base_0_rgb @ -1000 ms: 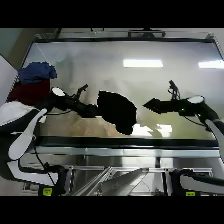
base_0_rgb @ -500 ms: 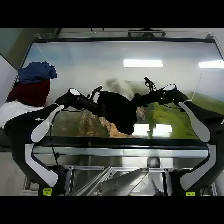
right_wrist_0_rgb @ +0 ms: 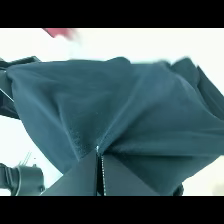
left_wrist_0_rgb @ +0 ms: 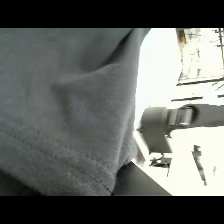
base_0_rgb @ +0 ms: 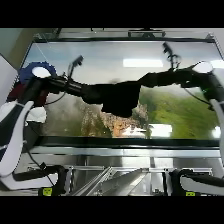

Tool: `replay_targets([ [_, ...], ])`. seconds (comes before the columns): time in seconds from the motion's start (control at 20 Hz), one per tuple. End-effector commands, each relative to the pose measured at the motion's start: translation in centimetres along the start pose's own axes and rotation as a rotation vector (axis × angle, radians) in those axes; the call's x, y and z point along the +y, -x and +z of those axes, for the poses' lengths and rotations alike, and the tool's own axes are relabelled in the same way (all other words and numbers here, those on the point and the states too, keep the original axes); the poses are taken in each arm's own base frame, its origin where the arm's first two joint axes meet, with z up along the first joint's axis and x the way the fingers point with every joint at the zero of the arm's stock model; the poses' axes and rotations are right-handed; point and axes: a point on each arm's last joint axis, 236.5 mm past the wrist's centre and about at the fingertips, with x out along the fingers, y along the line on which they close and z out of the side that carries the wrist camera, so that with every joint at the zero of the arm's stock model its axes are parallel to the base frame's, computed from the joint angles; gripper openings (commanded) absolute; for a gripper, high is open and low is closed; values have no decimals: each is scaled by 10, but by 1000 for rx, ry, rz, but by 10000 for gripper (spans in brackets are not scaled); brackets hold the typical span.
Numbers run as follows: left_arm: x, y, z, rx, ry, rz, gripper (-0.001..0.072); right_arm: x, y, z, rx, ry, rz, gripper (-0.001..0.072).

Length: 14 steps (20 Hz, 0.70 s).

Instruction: Fold the shirts.

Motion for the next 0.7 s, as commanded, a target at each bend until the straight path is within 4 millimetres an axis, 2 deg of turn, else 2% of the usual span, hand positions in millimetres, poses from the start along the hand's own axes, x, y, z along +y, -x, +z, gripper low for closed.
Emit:
replay_targets([
  [0.0,-135,51,9,-99,-256,21,-4,138,76,31,-188,334,-14,23],
  [0.1,-217,78,15,-230,-466,44,-1,206,118,32,-315,509,-64,23],
  [0.15,-253,93,16,-305,-549,57,19,231,137,29,-372,588,-110,23],
  [0.2,-275,106,14,-367,-613,96,20,247,152,26,-418,645,-158,23],
  [0.25,-279,116,14,-407,-635,167,20,252,164,23,-450,681,-223,22],
  [0.3,-269,123,13,-422,-614,257,24,247,171,21,-454,674,-280,23],
  [0.4,-236,118,9,-392,-538,356,25,215,167,18,-390,599,-357,23],
  [0.5,-196,91,5,-313,-464,365,26,170,141,8,-261,488,-343,23],
  [0.65,-101,36,0,-143,-289,382,26,87,85,-16,-68,286,-304,24],
])
